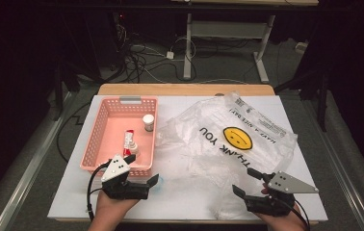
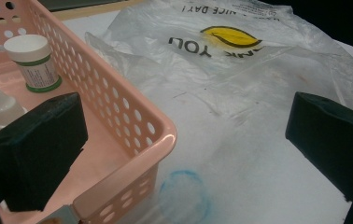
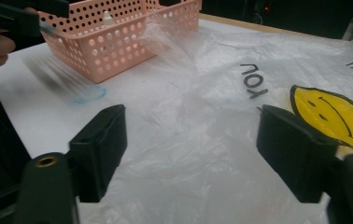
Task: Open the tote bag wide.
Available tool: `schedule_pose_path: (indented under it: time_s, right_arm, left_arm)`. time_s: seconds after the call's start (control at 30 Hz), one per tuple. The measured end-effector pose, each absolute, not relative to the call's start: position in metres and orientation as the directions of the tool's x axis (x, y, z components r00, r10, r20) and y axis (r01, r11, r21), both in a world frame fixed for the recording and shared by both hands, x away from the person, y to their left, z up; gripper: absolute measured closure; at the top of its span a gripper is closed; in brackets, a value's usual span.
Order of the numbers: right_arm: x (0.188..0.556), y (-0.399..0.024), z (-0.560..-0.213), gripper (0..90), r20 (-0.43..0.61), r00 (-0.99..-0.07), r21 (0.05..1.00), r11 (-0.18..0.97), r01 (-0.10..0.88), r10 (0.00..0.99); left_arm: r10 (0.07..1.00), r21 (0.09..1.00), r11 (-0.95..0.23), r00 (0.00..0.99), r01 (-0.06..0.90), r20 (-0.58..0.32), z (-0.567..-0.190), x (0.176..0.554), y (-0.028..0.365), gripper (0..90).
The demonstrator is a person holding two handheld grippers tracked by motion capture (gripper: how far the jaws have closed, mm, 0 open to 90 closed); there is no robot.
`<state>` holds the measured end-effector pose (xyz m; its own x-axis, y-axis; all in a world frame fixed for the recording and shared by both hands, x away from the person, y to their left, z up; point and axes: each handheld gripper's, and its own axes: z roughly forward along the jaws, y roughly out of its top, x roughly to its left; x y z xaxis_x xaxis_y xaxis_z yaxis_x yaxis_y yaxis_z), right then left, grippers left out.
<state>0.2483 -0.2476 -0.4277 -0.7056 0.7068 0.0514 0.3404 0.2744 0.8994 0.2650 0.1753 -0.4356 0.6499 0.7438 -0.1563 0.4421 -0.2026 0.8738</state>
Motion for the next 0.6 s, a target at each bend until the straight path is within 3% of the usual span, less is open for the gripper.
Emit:
schedule_pose_path:
  time_s: [0.2, 0.6]
  right_arm:
    - [0.267, -0.247, -0.429, 0.0, 0.038, -0.684, 0.885, 0.293, 0.361, 0.728]
    - [0.318, -0.233, -0.427, 0.0, 0.020, -0.660, 0.875, 0.306, 0.375, 0.751]
  left_arm:
    - [0.739, 0.872, -0.206, 0.654, 0.444, -0.159, -0.437, 0.266, 0.176, 0.0]
    - [0.742, 0.879, -0.197, 0.652, 0.434, -0.156, -0.437, 0.266, 0.177, 0.0]
